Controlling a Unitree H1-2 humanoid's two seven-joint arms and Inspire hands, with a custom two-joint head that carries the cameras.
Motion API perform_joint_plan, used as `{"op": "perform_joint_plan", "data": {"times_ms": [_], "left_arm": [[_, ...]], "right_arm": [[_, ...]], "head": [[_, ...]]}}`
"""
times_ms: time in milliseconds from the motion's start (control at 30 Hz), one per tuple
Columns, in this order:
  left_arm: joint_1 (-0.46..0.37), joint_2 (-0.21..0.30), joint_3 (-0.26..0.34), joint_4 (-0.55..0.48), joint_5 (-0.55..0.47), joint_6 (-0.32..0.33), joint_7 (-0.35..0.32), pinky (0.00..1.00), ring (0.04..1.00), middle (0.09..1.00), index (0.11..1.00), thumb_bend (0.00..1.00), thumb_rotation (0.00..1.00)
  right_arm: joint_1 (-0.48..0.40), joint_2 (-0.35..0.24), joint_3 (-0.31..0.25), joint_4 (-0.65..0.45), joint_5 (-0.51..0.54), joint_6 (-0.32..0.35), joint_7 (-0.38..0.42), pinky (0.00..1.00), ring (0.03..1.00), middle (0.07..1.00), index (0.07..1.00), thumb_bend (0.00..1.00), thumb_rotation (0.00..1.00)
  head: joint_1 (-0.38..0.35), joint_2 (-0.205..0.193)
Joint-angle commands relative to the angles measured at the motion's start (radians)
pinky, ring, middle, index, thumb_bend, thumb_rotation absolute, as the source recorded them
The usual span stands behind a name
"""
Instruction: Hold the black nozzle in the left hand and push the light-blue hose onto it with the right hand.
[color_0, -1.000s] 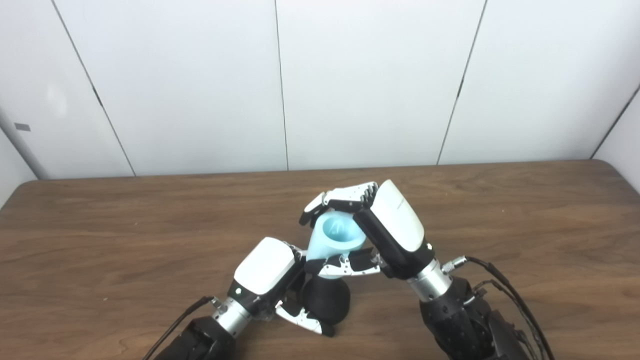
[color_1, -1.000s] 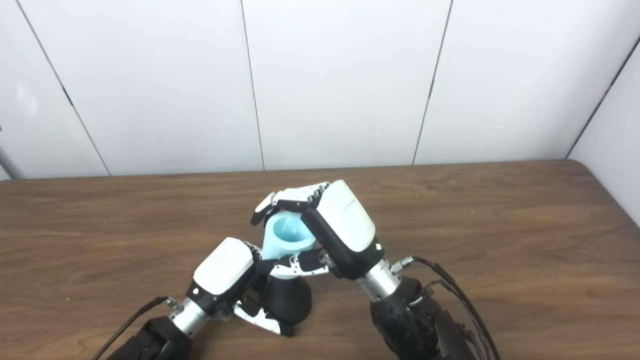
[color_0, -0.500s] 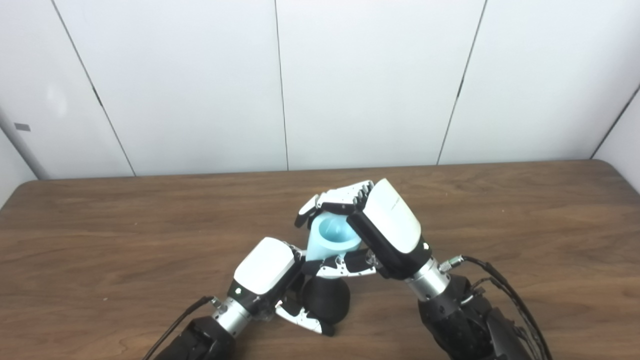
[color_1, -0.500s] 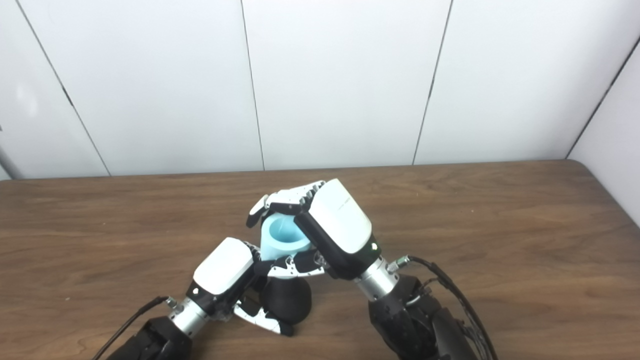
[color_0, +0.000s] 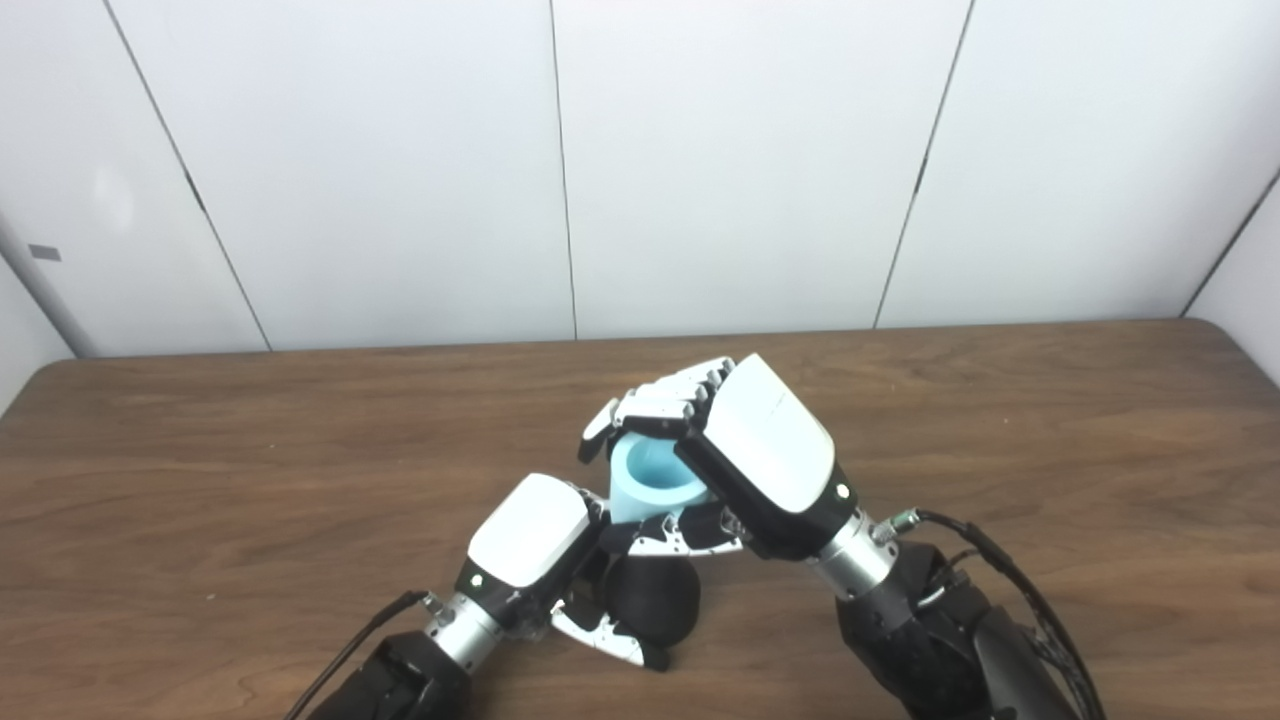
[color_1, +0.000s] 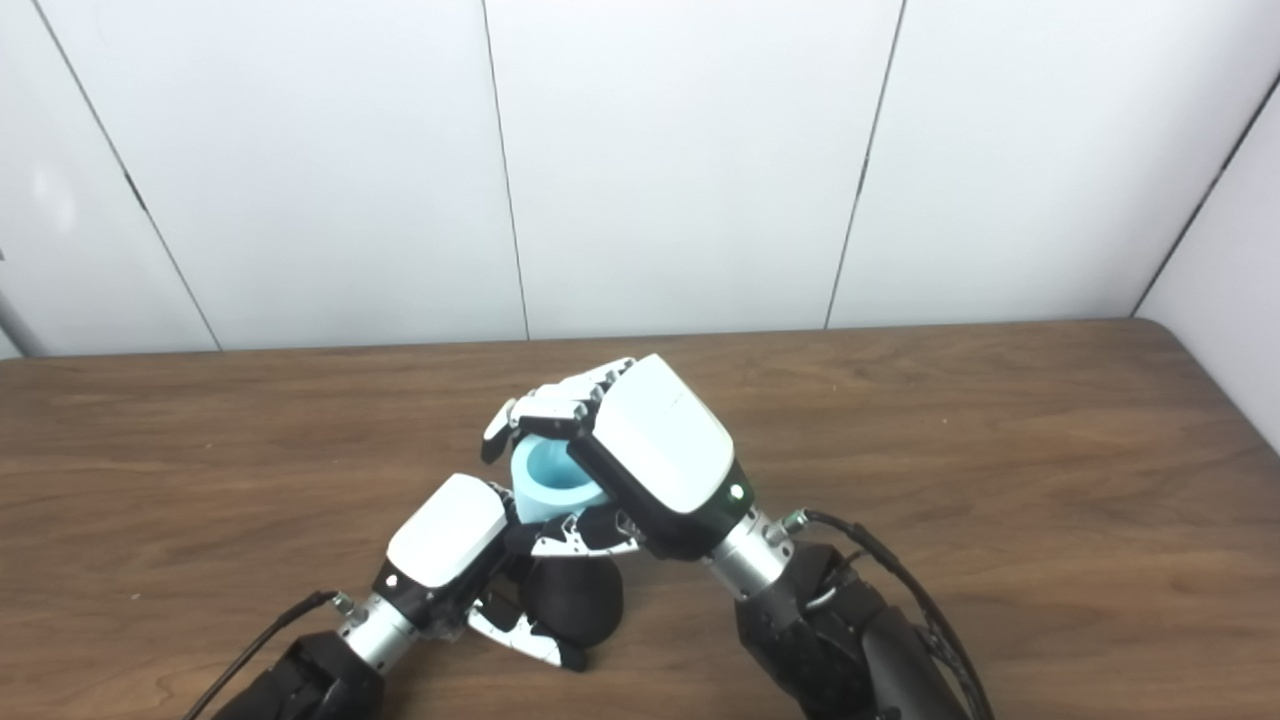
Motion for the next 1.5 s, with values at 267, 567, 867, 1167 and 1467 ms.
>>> {"op": "perform_joint_plan", "data": {"times_ms": [267, 567, 867, 1167, 1467], "left_arm": [[0.099, -0.024, -0.039, 0.072, -0.005, -0.008, 0.006, 0.07, 0.115, 0.185, 0.481, 0.52, 0.04], [0.101, -0.022, -0.038, 0.065, -0.002, -0.004, 0.001, 0.07, 0.115, 0.185, 0.481, 0.52, 0.04], [0.1, -0.02, -0.04, 0.067, 0.0, -0.006, -0.001, 0.07, 0.112, 0.18, 0.481, 0.52, 0.04], [0.101, -0.02, -0.04, 0.066, 0.0, -0.01, 0.006, 0.07, 0.115, 0.183, 0.481, 0.52, 0.04], [0.104, -0.02, -0.039, 0.057, -0.003, -0.003, -0.006, 0.07, 0.115, 0.185, 0.481, 0.52, 0.04]], "right_arm": [[0.003, -0.045, 0.032, 0.028, -0.07, -0.01, -0.014, 0.22, 0.3, 0.435, 0.531, 0.52, 0.0], [0.024, -0.046, 0.035, 0.012, -0.069, 0.0, -0.026, 0.22, 0.301, 0.432, 0.533, 0.52, 0.0], [0.041, -0.042, 0.029, 0.006, -0.032, 0.008, -0.015, 0.23, 0.306, 0.438, 0.53, 0.52, 0.0], [0.037, -0.033, 0.009, 0.016, 0.01, 0.021, -0.014, 0.19, 0.268, 0.424, 0.532, 0.52, 0.0], [0.034, -0.028, -0.005, 0.008, 0.028, 0.041, 0.029, 0.19, 0.266, 0.419, 0.534, 0.52, 0.0]], "head": [[0.0, 0.002], [0.001, 0.004], [0.0, 0.002], [0.0, 0.003], [0.0, 0.004]]}}
